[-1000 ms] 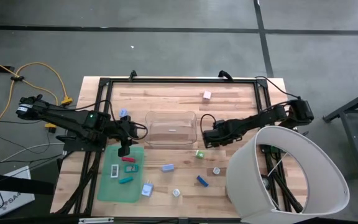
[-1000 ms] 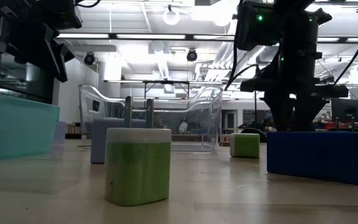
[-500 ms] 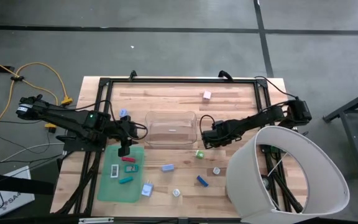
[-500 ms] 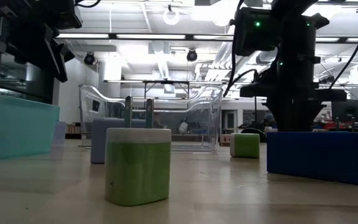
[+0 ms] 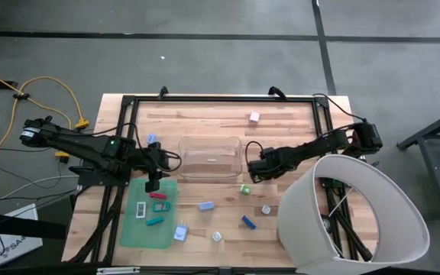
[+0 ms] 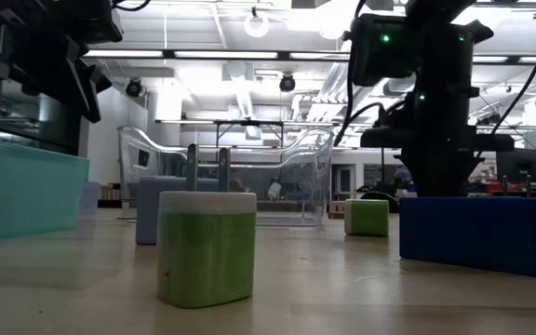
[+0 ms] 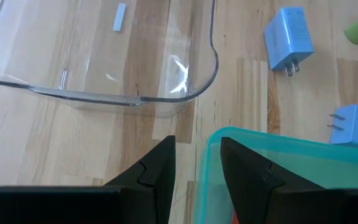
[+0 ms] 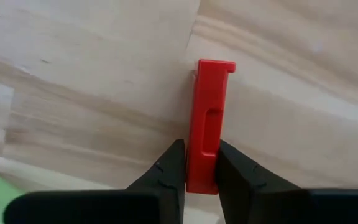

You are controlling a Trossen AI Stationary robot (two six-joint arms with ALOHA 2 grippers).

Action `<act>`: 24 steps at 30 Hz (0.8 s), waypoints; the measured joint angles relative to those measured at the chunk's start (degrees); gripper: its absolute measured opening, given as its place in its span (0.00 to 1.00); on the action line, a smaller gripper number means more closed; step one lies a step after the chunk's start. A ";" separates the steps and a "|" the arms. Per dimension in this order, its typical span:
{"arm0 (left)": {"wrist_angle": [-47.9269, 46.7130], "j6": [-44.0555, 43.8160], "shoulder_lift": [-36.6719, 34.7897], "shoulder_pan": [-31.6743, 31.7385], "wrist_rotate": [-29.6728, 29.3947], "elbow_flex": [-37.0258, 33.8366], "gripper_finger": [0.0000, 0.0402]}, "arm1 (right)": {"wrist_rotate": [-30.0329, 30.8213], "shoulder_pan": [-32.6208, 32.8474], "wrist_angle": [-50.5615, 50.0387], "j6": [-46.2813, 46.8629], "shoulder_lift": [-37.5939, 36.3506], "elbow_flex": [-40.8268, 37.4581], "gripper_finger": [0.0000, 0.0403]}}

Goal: Pick & Place Office items
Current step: Put the red digital clock into the green bin

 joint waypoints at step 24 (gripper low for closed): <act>11.98 7.64 -0.02 0.07 6.68 0.00 0.31 | 0.16 -11.24 8.96 -34.39 -19.49 0.02 0.14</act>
